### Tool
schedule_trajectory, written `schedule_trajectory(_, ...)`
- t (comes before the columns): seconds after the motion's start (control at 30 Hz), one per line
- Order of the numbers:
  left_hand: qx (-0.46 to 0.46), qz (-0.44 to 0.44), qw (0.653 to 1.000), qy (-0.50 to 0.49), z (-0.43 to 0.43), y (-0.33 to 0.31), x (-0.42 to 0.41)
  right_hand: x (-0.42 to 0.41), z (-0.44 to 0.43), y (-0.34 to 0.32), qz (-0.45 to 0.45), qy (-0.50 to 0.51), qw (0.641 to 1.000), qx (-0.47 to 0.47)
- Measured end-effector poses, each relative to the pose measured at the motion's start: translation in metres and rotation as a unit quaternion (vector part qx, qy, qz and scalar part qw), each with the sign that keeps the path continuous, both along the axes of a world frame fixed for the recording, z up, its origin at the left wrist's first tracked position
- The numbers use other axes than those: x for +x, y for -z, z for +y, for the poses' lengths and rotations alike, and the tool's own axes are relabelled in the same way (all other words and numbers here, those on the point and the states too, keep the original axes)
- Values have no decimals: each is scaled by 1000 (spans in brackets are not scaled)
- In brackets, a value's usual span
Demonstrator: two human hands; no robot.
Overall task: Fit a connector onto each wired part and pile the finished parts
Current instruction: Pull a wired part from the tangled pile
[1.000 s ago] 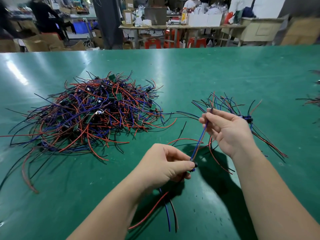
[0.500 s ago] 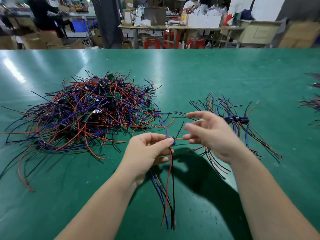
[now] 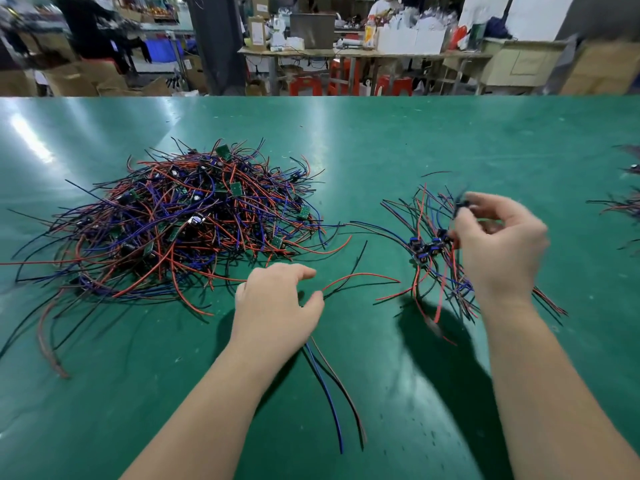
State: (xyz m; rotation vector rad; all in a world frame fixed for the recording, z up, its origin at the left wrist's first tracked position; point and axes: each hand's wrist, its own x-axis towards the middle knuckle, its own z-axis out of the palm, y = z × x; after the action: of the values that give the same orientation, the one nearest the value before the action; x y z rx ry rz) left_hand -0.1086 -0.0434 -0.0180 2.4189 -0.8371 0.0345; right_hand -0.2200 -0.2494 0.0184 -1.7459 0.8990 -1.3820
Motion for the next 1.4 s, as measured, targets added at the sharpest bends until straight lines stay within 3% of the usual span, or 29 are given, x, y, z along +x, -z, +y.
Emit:
schedule_trajectory(0.1, 103, 3, 994, -30, 1, 3, 4, -8, -20, 10, 160, 49, 985, -49)
schedule_trajectory(0.27, 86, 32, 995, -30, 4, 1, 3, -3, -27, 30, 325, -9, 946, -19)
schedule_trajectory(0.37, 83, 75, 994, -5, 5, 0, 2, -3, -29, 34, 354, -20, 935, -1)
schedule_trajectory(0.5, -1, 78, 997, 3, 3, 3, 4, -4, -29, 34, 379, -35, 925, -1)
schedule_trajectory(0.6, -172, 173, 969, 22, -3, 0, 3, -4, -22, 27, 330, -20, 943, -32)
schedule_trajectory(0.63, -252, 246, 935, 32, -4, -4, 1, -3, -18, 23, 283, -20, 958, -33)
schedule_trajectory(0.7, -379, 380, 842, 53, -8, -9, -2, 0, -7, 14, 143, -106, 982, 56)
schedule_trajectory(0.77, -422, 424, 799, 64, -9, -11, -3, 4, 11, 5, 43, -262, 946, 186)
schedule_trajectory(0.87, -439, 450, 774, 75, -9, -13, -2, 9, 36, 3, 60, -419, 869, 255)
schedule_trajectory(0.97, -435, 457, 771, 90, -9, -14, -4, 18, 56, 10, 88, -455, 852, 244)
schedule_trajectory(1.07, -421, 450, 779, 115, -11, -12, -8, 26, 65, 13, 29, -452, 849, 272)
schedule_trajectory(1.23, -413, 428, 796, 114, -12, -10, -13, 25, 63, 14, -24, -470, 815, 339)
schedule_trajectory(1.4, -384, 375, 838, 94, -10, -9, -13, 24, 66, 15, 2, -463, 833, 302)
